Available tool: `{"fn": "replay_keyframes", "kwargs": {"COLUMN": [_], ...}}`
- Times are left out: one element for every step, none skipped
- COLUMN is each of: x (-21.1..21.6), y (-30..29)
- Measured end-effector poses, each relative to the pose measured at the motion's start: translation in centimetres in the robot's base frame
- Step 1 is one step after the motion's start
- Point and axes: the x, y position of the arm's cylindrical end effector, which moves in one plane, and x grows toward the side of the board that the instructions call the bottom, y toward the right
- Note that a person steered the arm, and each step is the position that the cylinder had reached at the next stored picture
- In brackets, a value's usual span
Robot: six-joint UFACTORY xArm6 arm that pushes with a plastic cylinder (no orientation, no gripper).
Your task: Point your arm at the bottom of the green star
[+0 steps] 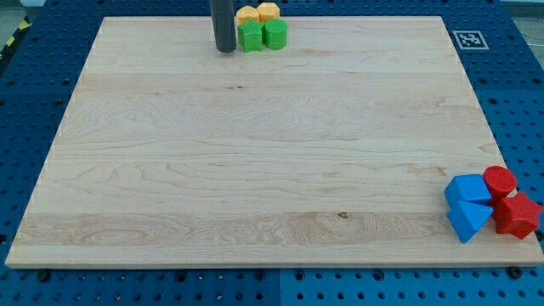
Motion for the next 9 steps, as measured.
{"fn": "replay_keyframes", "kwargs": {"x": [1.6,2.4,2.5,2.6,3.6,4.3,4.4,5.9,7.4], "y": [0.0,0.0,0.0,0.0,1.2,2.9,3.8,4.7,6.4]}}
